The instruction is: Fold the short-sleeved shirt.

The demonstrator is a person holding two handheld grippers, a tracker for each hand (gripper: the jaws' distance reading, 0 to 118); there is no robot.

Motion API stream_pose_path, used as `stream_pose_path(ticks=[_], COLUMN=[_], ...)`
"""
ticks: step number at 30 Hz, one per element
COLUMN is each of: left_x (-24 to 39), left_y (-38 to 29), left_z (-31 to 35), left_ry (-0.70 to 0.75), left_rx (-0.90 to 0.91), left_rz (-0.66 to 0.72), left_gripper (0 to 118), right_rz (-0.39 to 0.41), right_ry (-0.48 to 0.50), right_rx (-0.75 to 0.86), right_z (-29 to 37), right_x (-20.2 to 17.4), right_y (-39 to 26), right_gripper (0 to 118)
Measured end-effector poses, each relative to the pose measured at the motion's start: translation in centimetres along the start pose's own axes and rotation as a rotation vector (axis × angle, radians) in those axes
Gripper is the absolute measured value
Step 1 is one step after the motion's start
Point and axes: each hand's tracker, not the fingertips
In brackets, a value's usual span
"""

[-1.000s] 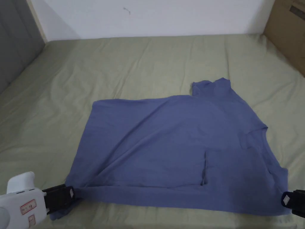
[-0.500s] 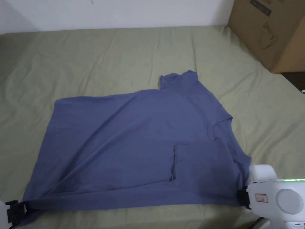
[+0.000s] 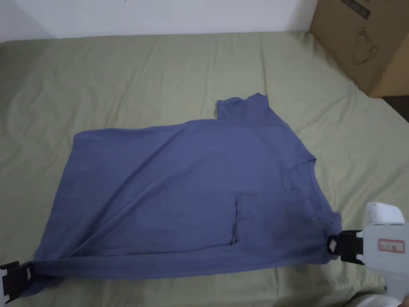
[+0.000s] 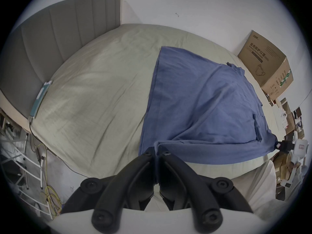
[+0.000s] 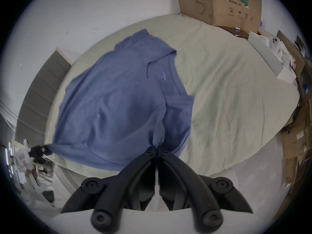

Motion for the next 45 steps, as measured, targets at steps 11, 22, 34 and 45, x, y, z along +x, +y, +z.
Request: stream_pose_path(ticks=[11,22,34,45], left_x=[2.4,0.5,-2.8,-0.6], left_y=[12.3,12.8,2.3,3.8], left_z=[-7.0,-8.9,-4.3,-11.5], left_ry=[0.03,0.057,-0.052,0.113], left_rx=[0.012,-0.019,0.026,-0.028], left_rz=[-0.124,-0.098,0.14,0.038], left_gripper=[4,107,0,69], right_rz=[-0.164,-0.037,-0.031,-0.048], right_ry=[-0.001,-0.093,0.026,0.022], right_rx=[0.1,0.08,0.057,0.056], right_z=[-4.2,-7.4,-2.5,-3.0], right_x=[-0.8,-1.8,-2.8,-2.9], right_y=[11.0,12.5,2.2,1.6], right_gripper=[1,78,2,15])
